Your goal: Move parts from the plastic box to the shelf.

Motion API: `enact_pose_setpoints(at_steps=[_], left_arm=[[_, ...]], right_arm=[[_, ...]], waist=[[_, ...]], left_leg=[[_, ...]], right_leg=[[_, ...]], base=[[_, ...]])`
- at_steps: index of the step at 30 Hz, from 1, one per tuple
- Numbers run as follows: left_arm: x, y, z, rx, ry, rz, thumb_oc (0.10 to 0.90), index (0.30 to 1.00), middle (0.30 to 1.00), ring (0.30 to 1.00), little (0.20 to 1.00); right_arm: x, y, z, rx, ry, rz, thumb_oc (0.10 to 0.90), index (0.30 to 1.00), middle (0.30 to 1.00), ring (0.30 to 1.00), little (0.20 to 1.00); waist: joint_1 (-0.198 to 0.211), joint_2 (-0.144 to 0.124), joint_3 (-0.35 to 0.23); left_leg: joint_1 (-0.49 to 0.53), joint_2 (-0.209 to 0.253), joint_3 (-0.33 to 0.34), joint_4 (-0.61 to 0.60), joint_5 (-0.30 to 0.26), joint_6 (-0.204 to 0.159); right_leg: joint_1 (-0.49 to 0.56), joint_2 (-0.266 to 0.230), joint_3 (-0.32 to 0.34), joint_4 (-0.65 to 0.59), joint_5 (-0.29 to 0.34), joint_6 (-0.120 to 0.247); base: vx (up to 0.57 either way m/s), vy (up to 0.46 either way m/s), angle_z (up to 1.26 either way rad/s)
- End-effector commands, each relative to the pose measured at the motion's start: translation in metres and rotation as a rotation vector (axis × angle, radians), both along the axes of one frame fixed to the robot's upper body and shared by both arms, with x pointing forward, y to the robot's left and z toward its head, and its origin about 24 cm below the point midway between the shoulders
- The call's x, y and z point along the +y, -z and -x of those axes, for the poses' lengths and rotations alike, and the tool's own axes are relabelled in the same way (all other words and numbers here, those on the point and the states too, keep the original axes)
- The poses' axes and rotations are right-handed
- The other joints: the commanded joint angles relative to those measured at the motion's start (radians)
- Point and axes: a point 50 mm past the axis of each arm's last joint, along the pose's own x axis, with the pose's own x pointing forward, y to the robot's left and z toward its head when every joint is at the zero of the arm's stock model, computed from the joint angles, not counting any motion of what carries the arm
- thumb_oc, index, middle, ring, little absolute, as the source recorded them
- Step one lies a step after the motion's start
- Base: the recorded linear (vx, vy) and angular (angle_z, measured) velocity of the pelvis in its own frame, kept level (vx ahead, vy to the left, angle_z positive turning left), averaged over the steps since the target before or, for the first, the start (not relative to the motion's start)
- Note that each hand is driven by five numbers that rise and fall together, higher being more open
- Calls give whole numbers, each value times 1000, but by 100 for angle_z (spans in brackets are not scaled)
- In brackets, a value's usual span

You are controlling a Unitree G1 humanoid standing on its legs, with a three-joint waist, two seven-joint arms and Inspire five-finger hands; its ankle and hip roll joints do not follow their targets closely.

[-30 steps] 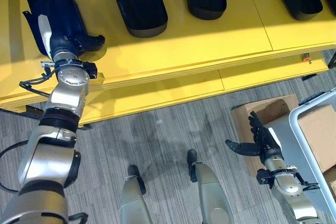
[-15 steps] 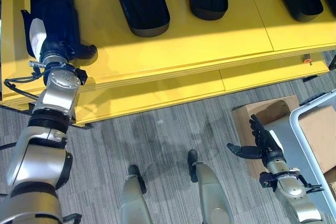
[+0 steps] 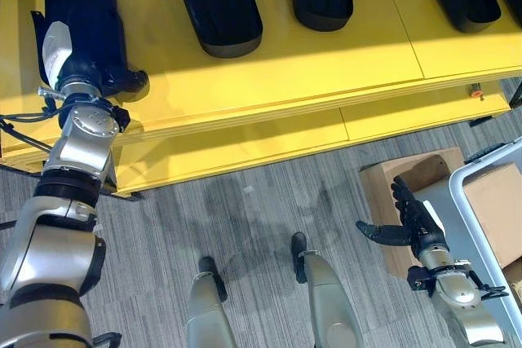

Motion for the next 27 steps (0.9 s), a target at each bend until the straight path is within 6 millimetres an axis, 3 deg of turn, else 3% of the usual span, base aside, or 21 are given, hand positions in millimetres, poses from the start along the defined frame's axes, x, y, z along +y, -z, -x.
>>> enact_pose_setpoints(at_steps=[1, 27], left_arm=[[15, -44, 15, -137, -57, -111, 900, 1000, 1000, 1000, 1000], [24, -75, 21, -167, -89, -164, 900, 1000, 1000, 1000, 1000]], right_arm=[[-19, -41, 1, -186, 29, 54, 900, 1000, 1000, 1000, 1000], [-24, -44, 3, -197, 37, 54, 900, 1000, 1000, 1000, 1000]], waist=[[6, 0, -75], [-6, 7, -79]], left_leg=[[14, 10, -4, -41, 0, 54], [-28, 3, 1, -2, -21, 66]], right_leg=[[118, -34, 57, -62, -44, 41], [93, -42, 66, -70, -35, 48]], base=[[0, 0, 0], [0, 0, 0]])
